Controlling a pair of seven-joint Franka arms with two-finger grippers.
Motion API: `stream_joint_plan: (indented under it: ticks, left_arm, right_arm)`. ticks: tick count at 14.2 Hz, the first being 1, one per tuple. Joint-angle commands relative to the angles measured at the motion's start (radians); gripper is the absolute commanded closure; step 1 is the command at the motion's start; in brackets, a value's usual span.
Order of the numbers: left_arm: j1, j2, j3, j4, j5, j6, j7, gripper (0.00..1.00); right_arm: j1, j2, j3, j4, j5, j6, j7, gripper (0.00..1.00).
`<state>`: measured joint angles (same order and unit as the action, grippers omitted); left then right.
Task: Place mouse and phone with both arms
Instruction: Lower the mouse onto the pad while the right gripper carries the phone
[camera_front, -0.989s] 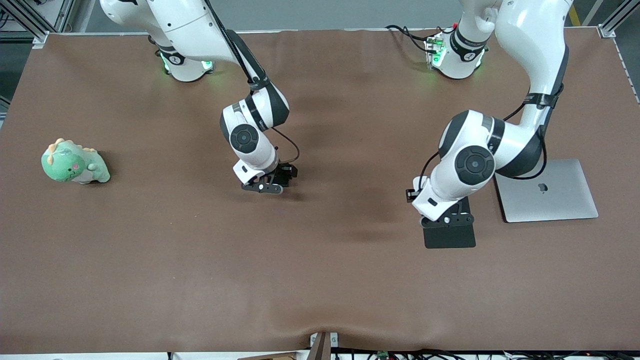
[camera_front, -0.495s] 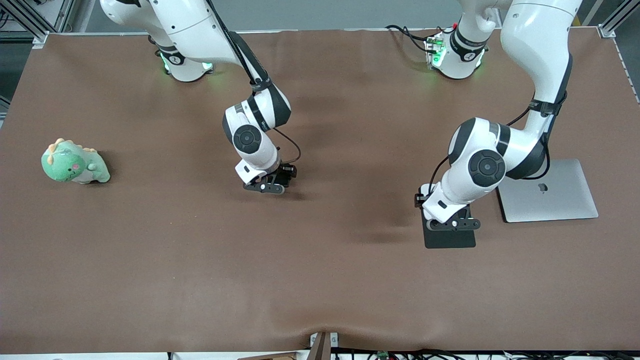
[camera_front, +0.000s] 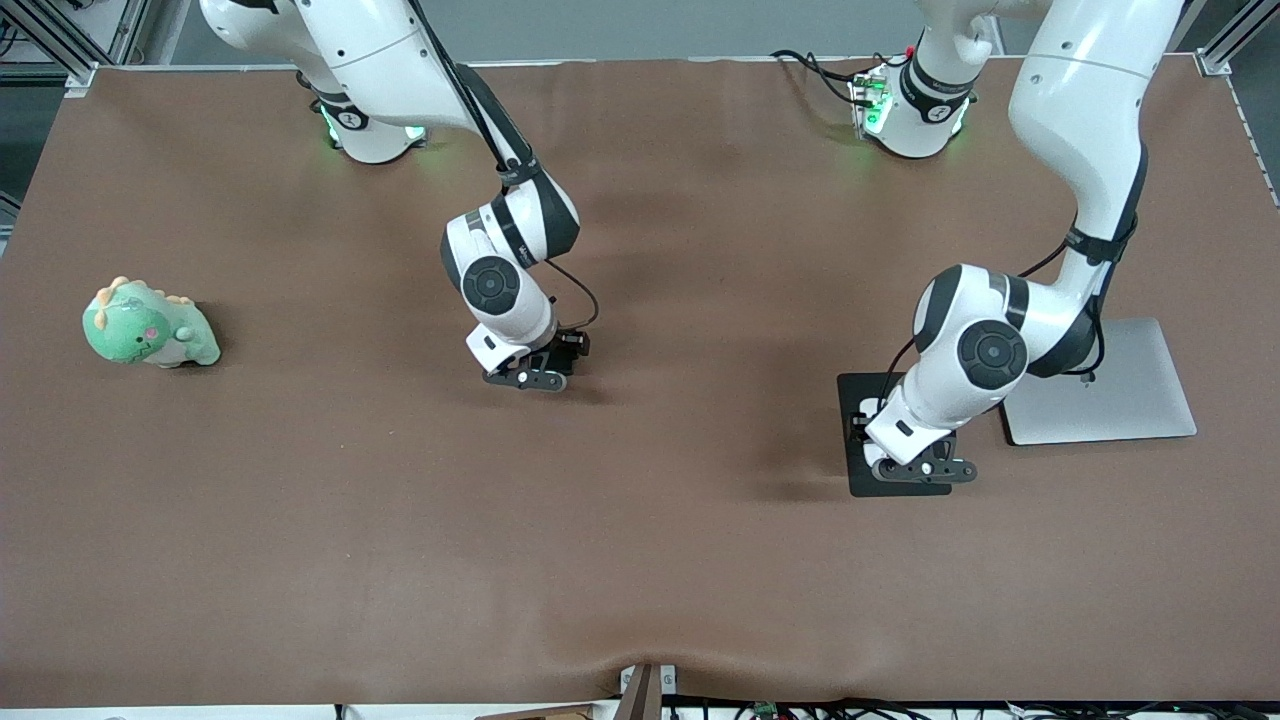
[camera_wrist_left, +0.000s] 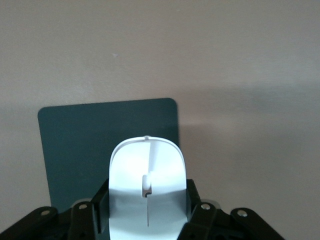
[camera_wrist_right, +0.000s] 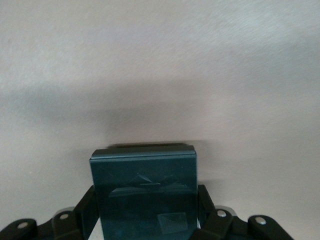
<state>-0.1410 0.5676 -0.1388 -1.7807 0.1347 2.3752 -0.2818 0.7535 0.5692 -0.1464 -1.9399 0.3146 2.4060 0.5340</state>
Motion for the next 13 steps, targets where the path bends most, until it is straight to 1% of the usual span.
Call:
stream_joint_plan:
  ticks: [1,4,6,9,11,12,13]
  left_arm:
    - [0.04,0.031,-0.001,0.027,0.061,0.007,0.057,1.0]
    - [0.055,0.035,-0.002,0.018,0.063,0.009,0.099,1.0]
    - [0.06,0.051,-0.002,0.018,0.065,0.013,0.099,1.0]
    - [0.058,0.072,-0.004,0.015,0.063,0.045,0.101,1.0]
    - [0.06,0.077,-0.004,0.001,0.065,0.067,0.107,1.0]
    - [0.06,0.081,-0.004,-0.002,0.065,0.071,0.111,1.0]
    - [0.058,0.083,-0.004,-0.008,0.065,0.072,0.112,1.0]
  right_arm:
    - [-0.086,-0.071,0.004,-0.005,0.021,-0.097,-0.012,1.0]
    - [-0.17,-0.075,0.004,-0.008,0.017,-0.111,-0.044,1.0]
    - [-0.221,-0.094,0.002,-0.008,0.009,-0.157,-0.106,1.0]
    - [-0.261,-0.12,-0.036,-0.028,-0.011,-0.221,-0.153,1.0]
    - [-0.266,-0.132,-0.08,-0.057,-0.072,-0.223,-0.169,1.0]
    - [-0.279,-0.146,-0.1,-0.074,-0.087,-0.225,-0.204,1.0]
    - [-0.302,-0.161,-0.105,-0.092,-0.088,-0.225,-0.245,1.0]
